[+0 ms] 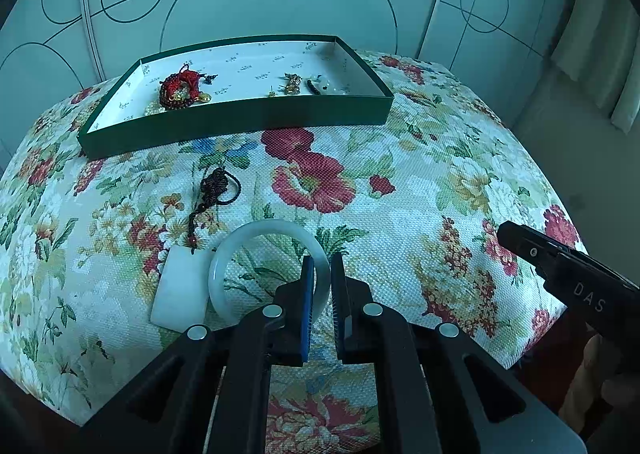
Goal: Organize jewelry
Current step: 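Lower the left tool onto the jade bangle rim and close it, then spread the left tool fingers inside the jade bangle to hold it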
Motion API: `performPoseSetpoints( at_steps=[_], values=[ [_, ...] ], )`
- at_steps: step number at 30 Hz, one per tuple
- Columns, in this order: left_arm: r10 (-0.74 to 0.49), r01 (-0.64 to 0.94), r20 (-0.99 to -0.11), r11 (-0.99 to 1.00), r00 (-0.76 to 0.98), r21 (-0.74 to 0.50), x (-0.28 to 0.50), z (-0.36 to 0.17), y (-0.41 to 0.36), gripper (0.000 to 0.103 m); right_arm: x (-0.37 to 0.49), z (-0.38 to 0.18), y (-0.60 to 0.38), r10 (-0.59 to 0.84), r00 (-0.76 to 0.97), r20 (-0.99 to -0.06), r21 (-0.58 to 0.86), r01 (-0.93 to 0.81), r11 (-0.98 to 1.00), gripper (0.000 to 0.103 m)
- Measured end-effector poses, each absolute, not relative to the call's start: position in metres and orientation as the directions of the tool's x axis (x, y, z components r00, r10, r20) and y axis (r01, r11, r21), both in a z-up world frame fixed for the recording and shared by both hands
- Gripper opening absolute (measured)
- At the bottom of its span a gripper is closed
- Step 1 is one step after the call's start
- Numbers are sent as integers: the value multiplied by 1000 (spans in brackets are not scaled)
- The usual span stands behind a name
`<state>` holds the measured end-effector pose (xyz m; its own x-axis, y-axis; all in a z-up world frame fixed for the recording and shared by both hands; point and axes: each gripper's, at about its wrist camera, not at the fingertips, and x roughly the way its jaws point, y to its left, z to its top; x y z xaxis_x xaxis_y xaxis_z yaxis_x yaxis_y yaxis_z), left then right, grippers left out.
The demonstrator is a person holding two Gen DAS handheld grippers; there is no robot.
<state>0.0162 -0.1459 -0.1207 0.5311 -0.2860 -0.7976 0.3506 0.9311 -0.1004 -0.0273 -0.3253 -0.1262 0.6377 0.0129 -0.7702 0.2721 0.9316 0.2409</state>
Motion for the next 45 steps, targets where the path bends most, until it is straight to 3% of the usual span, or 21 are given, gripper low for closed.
performPoseSetpoints(
  at_steps=[19, 23, 29, 33, 45],
  values=[
    [-272, 337, -806, 937, 526, -96, 23, -122, -138, 12, -24, -124, -315, 27, 645, -764, 248, 255, 935, 27],
    [-253, 303, -811, 948, 528, -98, 22, -121, -130, 36, -23, -126, -317, 45, 646, -762, 267, 251, 930, 27],
    [-223, 290, -806, 955, 548, -67, 16, -117, -123, 63, -22, -131, -321, 66, 647, -759, 294, 251, 922, 27],
    [-208, 267, -801, 962, 561, -63, 16, -116, -118, 69, -20, -135, -324, 72, 644, -762, 301, 253, 920, 27],
    [-215, 286, -811, 956, 545, -62, 22, -125, -129, 69, -18, -138, -324, 72, 641, -764, 301, 255, 919, 27]
  ],
)
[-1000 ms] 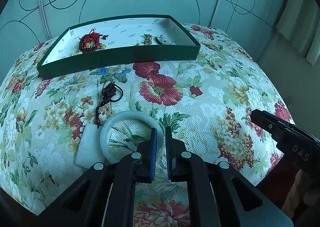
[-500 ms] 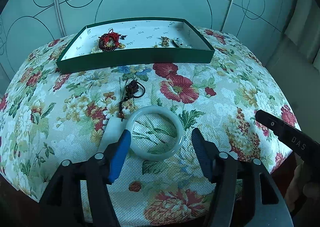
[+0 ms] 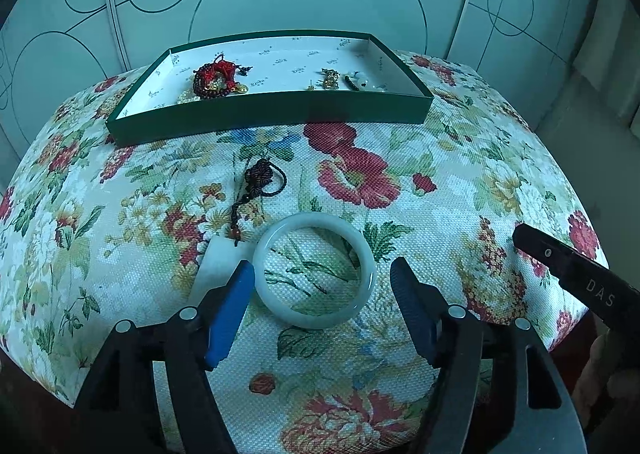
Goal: Organize jewelry
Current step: 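Spread the left tool fingers inside the jade bangle to hold it, then lift the jade bangle off the cushion with the left tool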
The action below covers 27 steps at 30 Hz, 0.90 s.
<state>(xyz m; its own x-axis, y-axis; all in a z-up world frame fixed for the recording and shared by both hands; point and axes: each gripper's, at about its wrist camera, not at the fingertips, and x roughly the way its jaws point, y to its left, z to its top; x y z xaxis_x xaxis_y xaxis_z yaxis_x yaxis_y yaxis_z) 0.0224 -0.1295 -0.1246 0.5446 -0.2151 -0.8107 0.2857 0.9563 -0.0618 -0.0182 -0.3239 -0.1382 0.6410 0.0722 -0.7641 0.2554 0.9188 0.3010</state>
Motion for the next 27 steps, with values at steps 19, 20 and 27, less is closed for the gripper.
performPoseSetpoints(
  at_steps=[19, 20, 27],
  values=[
    [-159, 285, -808, 959, 568, 11, 27, -140, -148, 70, -18, -137, -324, 63, 640, -766, 288, 254, 923, 27],
    [-157, 289, -807, 957, 570, 18, 26, -141, -149, 70, -18, -137, -324, 62, 640, -766, 287, 254, 924, 27],
    [-175, 289, -798, 957, 577, -1, 24, -140, -144, 69, -17, -136, -319, 54, 634, -771, 271, 250, 929, 27]
  ],
)
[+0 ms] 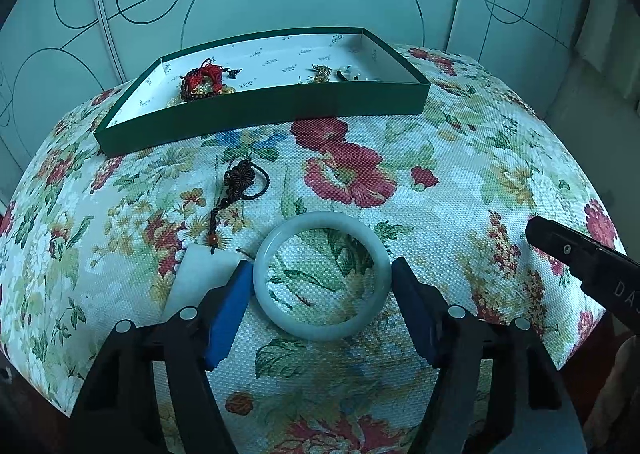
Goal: Organize jewelry
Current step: 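Lift the jade bangle off the cushion with the left tool, then grasp the black-cord white jade pendant with the right tool while the left tool holds the bangle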
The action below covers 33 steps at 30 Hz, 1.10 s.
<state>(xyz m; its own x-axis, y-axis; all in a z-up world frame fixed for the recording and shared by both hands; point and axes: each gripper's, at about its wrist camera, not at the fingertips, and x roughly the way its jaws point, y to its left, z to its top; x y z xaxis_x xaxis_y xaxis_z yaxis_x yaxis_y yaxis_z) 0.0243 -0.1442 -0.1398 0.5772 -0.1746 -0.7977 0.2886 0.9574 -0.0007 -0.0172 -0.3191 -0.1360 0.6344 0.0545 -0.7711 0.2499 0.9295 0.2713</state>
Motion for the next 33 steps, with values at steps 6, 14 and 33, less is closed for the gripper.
performPoseSetpoints(
  at_steps=[6, 14, 33],
  values=[
    [-186, 280, -782, 960, 595, -15, 22, -130, -136, 69, -15, -131, -312, 45, 634, -772, 253, 243, 936, 27],
    [-174, 249, -761, 968, 625, -17, 25, -117, -112, 69, -7, -124, -290, 40, 630, -775, 221, 211, 952, 27],
    [-95, 90, -753, 995, 651, -47, 60, -122, 13, 69, 62, -121, -172, 94, 614, -783, 171, 68, 983, 27]
  ],
)
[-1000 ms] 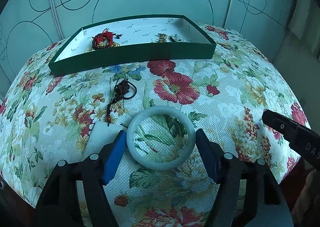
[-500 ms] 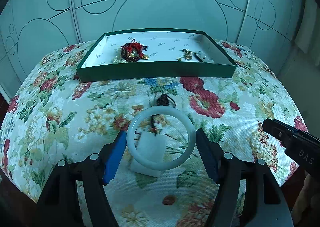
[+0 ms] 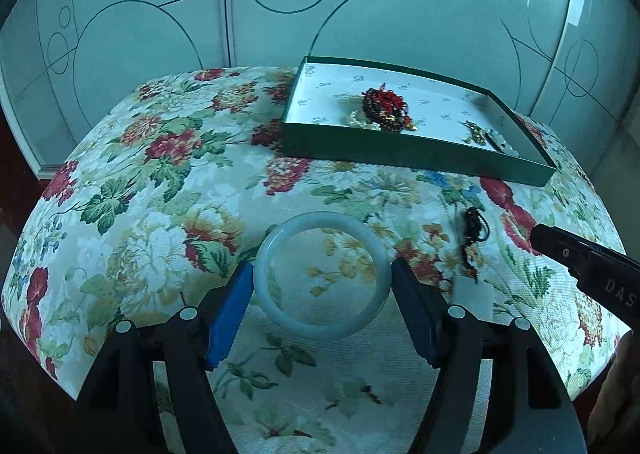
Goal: Organize jewelry
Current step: 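Grasp the black-cord white jade pendant with the right tool while the left tool holds the bangle, then carry the bangle and the pendant over the green box with both tools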
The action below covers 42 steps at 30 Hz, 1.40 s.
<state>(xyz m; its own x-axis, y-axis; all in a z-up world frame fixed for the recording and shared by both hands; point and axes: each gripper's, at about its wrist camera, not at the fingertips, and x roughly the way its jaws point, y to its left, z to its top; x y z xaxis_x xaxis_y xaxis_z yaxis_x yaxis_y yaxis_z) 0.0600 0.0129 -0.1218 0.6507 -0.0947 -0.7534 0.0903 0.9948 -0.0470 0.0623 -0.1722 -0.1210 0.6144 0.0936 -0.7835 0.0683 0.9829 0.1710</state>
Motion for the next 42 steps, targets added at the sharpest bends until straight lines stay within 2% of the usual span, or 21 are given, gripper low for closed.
performPoseSetpoints(
  at_steps=[14, 15, 17, 22, 42],
  values=[
    [-108, 58, -748, 994, 655, -92, 84, -128, 48, 69, 102, -147, -128, 37, 596, -802, 99, 71, 993, 27],
    [-109, 58, -748, 994, 654, -95, 84, -129, 48, 69, 102, -148, -127, 26, 600, -799, 87, 73, 994, 25],
    [-111, 57, -750, 994, 653, -97, 84, -130, 48, 69, 100, -149, -126, -11, 609, -793, 44, 75, 996, 11],
    [-115, 57, -755, 993, 646, -103, 83, -131, 46, 69, 95, -148, -133, 22, 622, -783, 81, 68, 994, 8],
    [-164, 114, -711, 986, 684, -118, 62, -88, 18, 69, 41, -70, -143, 88, 749, -656, 135, 2, 991, 8]
  ],
)
